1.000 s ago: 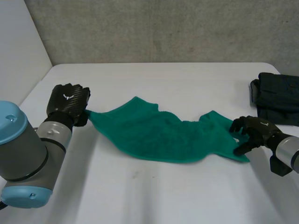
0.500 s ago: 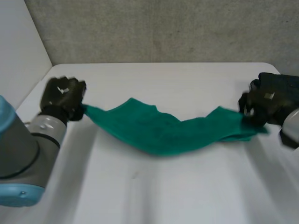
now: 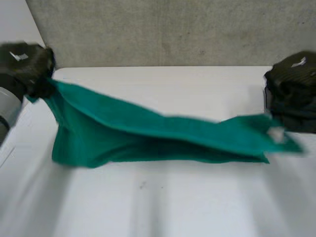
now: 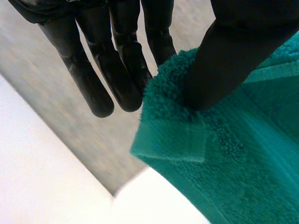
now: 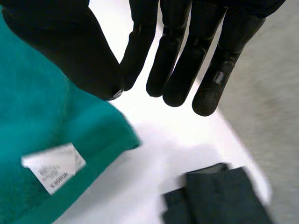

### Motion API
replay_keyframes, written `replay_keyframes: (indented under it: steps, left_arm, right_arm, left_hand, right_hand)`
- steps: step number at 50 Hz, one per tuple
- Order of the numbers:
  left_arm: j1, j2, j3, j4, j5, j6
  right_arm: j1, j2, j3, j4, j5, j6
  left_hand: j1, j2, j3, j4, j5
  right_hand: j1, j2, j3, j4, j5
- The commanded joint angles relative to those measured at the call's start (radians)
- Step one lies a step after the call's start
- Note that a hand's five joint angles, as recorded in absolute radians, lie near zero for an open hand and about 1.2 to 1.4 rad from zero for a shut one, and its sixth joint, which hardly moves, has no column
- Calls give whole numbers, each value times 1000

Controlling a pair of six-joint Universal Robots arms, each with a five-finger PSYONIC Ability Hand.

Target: Fold the laundry.

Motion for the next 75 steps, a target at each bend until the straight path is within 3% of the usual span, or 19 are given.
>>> replay_keyframes:
  steps: [1,7,8,9,13,16,20,26,32,36,49,75]
  left_arm:
    - [-5,-301,59,22,10,40]
    - [-1,-417,124,24,9,66]
    - [-1,-421,124,25,12,66]
    - [-1,-426,122,30,12,65]
    - [-5,-426,117,53,12,68]
    - [-5,-424,116,73,10,69]
    - [-5,-418,114,96,7,66]
    - [-5,-412,102,96,6,57]
    - [-7,-408,84,96,7,56]
    - [-7,-404,84,99,7,54]
    - [-5,-403,82,105,7,40]
    - [2,-401,78,108,7,39]
  right_arm:
    - [94,235,17,-81,98,52]
    - [124,344,-6,-98,115,74]
    - [125,346,-3,-101,114,80]
    - [127,346,5,-109,111,101]
    - [130,330,55,-199,103,198]
    - [133,260,143,-280,80,233]
    - [122,46,394,-417,2,243]
    - [122,-67,739,-635,-52,212]
    - [58,-75,960,-788,-52,-15]
    - [9,-55,1002,-865,-60,-60]
    - [-4,82,947,-939,-64,-64]
    - [-1,181,841,-963,-64,-70]
  left_hand:
    - [227,200,203,193,298]
    - [227,200,203,193,298]
    - [227,200,203,193,298]
    - [227,200,203,193,298]
    - [227,200,203,193,298]
    - [227,200,203,193,298]
    - [227,200,203,193,298]
    - [227,200,203,193,298]
    - [227,200,203,193,298]
    - [227,200,203,193,298]
    - [227,200,203,193,298]
    - [227,200,203,193,298]
  right_hand:
    - [401,226,215,208,227]
    - [401,226,215,208,227]
    - [285,110,100,93,112]
    - [-96,-272,-282,-289,-270]
    - [-341,-516,-526,-533,-514]
    - [-435,-610,-620,-627,-608]
    - [-497,-672,-682,-689,-670]
    - [-593,-768,-779,-786,-767]
    - [-576,-751,-762,-769,-750]
    - [-541,-716,-726,-734,-715]
    - [-374,-549,-559,-566,-547]
    - [-144,-319,-330,-337,-318]
